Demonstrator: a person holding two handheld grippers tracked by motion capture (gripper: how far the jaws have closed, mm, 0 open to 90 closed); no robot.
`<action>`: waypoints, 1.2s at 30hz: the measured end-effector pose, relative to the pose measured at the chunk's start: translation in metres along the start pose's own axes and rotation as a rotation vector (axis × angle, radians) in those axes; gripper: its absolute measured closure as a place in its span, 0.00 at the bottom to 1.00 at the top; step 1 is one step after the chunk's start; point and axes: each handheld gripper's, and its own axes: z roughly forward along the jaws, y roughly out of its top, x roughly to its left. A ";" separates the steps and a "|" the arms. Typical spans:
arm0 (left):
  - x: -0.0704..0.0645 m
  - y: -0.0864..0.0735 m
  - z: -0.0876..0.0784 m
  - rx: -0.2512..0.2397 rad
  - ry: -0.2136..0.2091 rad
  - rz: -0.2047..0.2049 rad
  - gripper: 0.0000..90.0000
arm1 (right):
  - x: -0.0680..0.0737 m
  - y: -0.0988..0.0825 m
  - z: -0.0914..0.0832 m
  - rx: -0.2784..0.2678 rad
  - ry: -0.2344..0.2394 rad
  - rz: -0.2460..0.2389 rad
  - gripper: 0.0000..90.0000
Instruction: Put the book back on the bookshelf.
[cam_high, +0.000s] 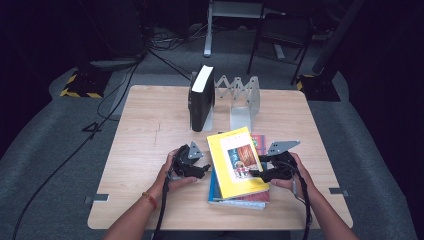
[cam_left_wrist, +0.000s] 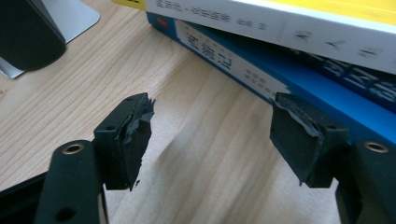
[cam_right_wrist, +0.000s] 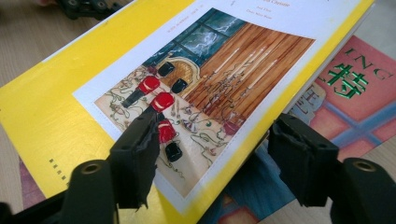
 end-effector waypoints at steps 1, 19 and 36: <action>0.000 0.000 0.000 -0.008 0.005 0.001 0.35 | 0.000 0.000 -0.001 -0.003 0.001 -0.007 0.42; 0.037 0.014 0.014 -0.053 0.004 -0.054 0.40 | -0.023 0.011 0.018 -0.049 0.122 -0.007 0.39; 0.040 0.036 0.016 -0.145 -0.077 -0.117 0.47 | -0.016 0.010 0.004 -0.219 0.183 -0.076 0.80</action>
